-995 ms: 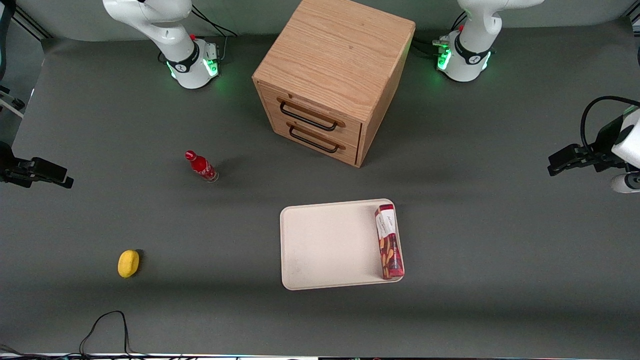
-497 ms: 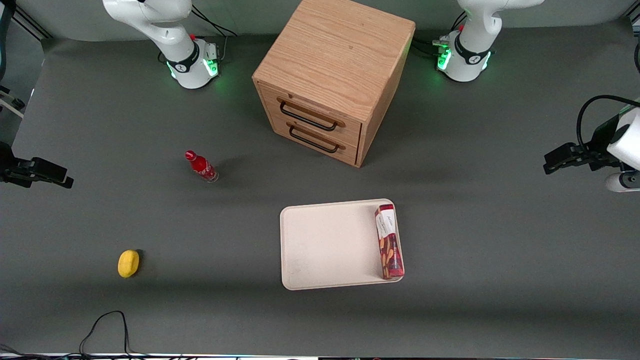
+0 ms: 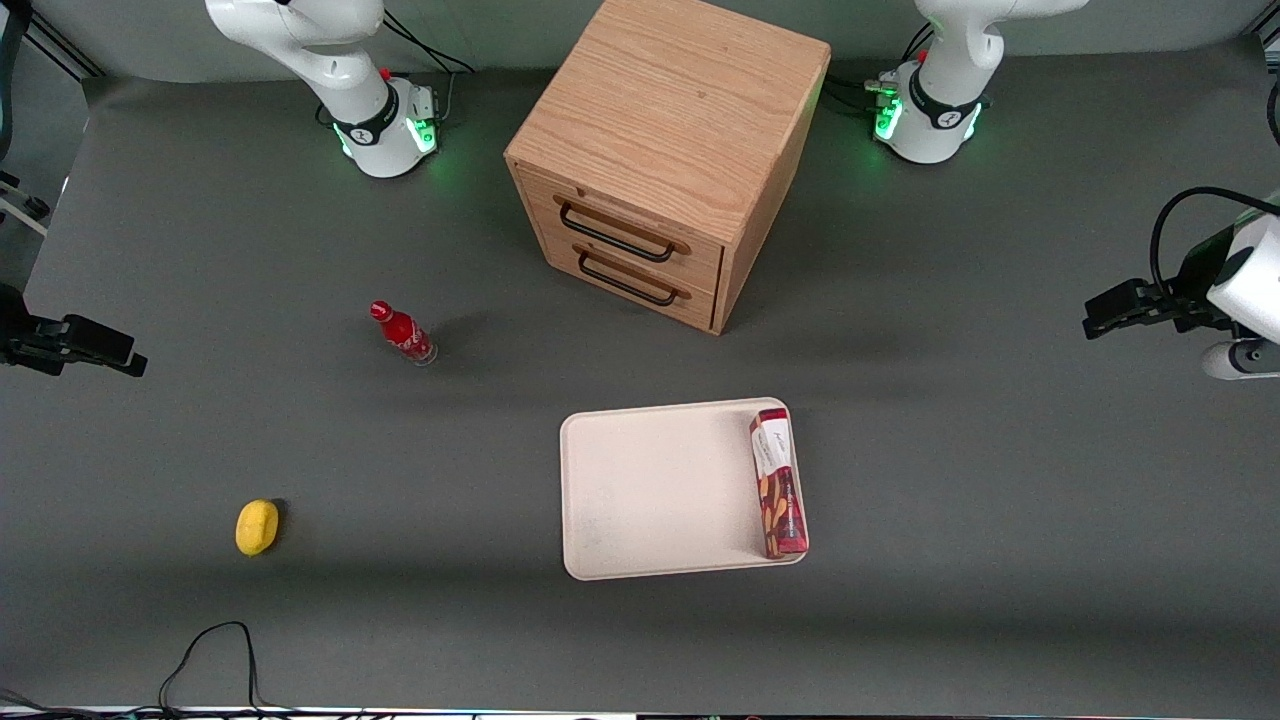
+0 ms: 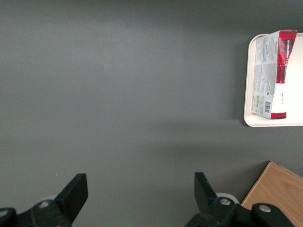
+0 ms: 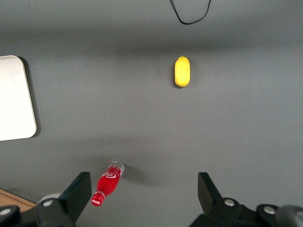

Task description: Place red cookie box on tray

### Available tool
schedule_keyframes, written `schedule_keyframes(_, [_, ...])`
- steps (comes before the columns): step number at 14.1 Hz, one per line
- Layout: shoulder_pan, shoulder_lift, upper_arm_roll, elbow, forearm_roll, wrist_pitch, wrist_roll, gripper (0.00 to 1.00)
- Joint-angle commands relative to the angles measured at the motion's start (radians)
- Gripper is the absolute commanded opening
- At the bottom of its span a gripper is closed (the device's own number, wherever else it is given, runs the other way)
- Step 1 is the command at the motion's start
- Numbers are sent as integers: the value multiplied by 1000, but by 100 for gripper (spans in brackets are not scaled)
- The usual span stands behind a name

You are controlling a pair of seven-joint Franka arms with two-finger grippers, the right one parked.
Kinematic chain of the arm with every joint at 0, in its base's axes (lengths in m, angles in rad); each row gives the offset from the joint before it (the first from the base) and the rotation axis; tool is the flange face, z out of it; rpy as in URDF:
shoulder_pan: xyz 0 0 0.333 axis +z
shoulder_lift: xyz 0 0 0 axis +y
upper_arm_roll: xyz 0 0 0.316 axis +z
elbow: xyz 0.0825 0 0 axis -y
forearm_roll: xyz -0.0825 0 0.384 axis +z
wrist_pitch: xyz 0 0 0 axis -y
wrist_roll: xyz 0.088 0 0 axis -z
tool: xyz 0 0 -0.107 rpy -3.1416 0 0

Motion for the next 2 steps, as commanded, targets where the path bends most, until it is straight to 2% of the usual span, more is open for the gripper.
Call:
schedule_keyframes(1, [-15, -12, 17, -1, 0, -27, 22, 100])
schedule_keyframes(2, [-15, -12, 17, -1, 1, -27, 22, 100])
